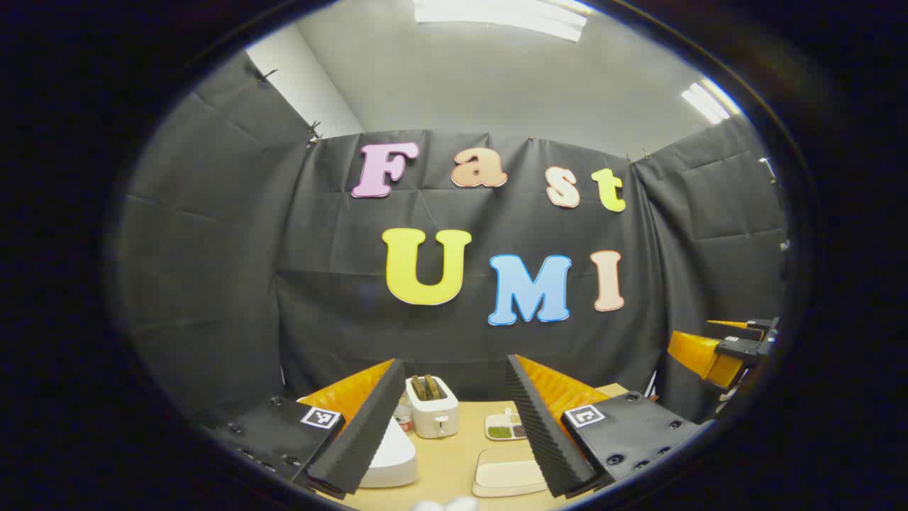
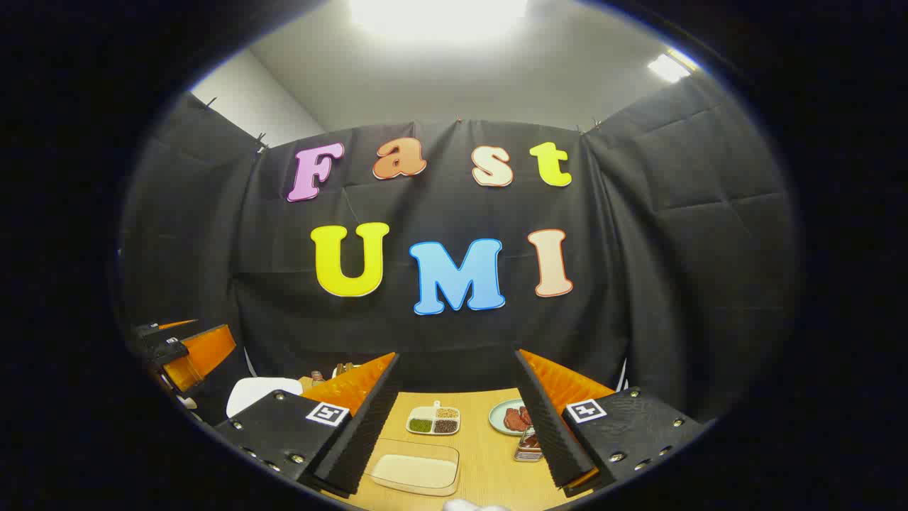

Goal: Close the left gripper, press the button to open the rice cooker; take a wooden spoon from the chopstick holder with the right hand, scoop a spoonful of rice and pour it into the rice cooker, then put the wooden spoon back into the chopstick holder.

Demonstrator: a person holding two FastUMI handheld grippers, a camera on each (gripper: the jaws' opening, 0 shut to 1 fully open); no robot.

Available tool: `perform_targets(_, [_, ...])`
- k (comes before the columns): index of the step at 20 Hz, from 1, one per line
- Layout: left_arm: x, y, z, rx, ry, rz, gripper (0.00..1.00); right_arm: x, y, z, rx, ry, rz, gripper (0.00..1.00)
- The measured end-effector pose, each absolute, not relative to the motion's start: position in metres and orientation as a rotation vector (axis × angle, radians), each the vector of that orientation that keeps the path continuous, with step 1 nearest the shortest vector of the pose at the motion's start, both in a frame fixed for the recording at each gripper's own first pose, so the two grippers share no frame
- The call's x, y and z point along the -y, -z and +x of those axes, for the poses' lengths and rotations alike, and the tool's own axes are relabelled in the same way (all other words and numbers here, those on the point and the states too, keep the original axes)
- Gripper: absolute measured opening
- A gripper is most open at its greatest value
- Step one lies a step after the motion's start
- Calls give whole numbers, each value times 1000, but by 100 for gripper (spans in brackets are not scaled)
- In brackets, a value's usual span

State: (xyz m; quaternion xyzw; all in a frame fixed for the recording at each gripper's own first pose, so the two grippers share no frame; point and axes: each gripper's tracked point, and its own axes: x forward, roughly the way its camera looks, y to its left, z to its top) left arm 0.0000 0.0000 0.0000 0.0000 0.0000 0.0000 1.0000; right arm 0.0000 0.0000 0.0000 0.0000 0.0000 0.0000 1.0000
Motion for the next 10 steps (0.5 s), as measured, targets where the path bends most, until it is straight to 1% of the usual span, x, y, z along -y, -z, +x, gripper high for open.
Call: perform_targets(10, [-11, 6, 10, -9, -32, 3, 96, -5, -9, 0, 6, -4, -21, 95])
